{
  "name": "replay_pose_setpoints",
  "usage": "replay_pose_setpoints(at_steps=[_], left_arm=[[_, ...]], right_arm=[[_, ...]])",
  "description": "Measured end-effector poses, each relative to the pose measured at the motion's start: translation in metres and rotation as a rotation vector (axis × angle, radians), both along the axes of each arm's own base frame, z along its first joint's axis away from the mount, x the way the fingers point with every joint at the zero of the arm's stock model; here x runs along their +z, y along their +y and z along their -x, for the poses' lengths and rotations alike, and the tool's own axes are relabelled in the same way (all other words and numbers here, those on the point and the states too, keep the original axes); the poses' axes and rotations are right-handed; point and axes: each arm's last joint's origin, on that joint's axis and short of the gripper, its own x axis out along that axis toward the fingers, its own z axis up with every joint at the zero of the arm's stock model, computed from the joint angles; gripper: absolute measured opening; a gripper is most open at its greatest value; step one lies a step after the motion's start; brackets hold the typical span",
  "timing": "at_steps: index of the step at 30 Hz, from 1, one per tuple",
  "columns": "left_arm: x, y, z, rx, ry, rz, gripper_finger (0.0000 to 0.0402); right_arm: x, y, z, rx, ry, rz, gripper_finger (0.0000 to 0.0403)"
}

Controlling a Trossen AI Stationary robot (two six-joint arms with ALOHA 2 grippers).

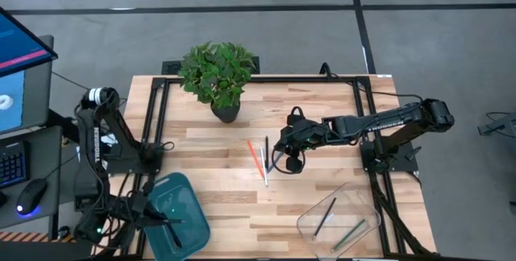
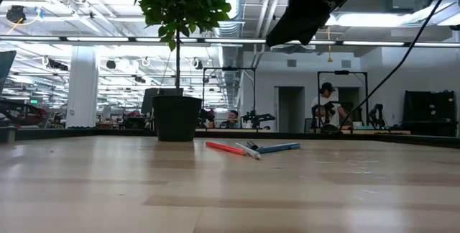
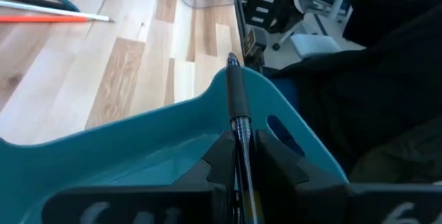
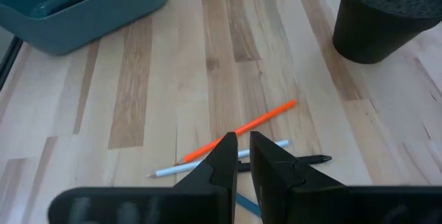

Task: Sort pens & pencils
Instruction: Put the left black pen into the blue bin, then put the blue pen into the blue bin

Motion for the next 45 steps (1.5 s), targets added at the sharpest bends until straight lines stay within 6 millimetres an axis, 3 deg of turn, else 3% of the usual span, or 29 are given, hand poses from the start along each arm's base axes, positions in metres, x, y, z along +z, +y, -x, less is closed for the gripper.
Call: replay_pose_setpoints(at_steps=[27,32,38,45], left_arm=[[-0.006,0.008,-0.019,0.156,0.039,0.014,0.0059],[-0.006,0.011,-0.021,0.189,-0.019,-0.017,0.0060],[-0.006,0.025,-0.045,0.331,-0.068,-0.096,0.0060],[-0.006,0.059,-0.098,0.540,-0.045,-0.284,0.0059]], right_arm=[[-0.002,0.000,0.002,0.000,0.031,0.003,0.0063],[-0.002,0.000,0.002,0.000,0.032,0.003,0.0063],[-0.002,0.000,0.002,0.000,0.033,0.003,0.0063],[-0.005,-0.004,0.004,-0.007,0.066,0.023,0.0063]])
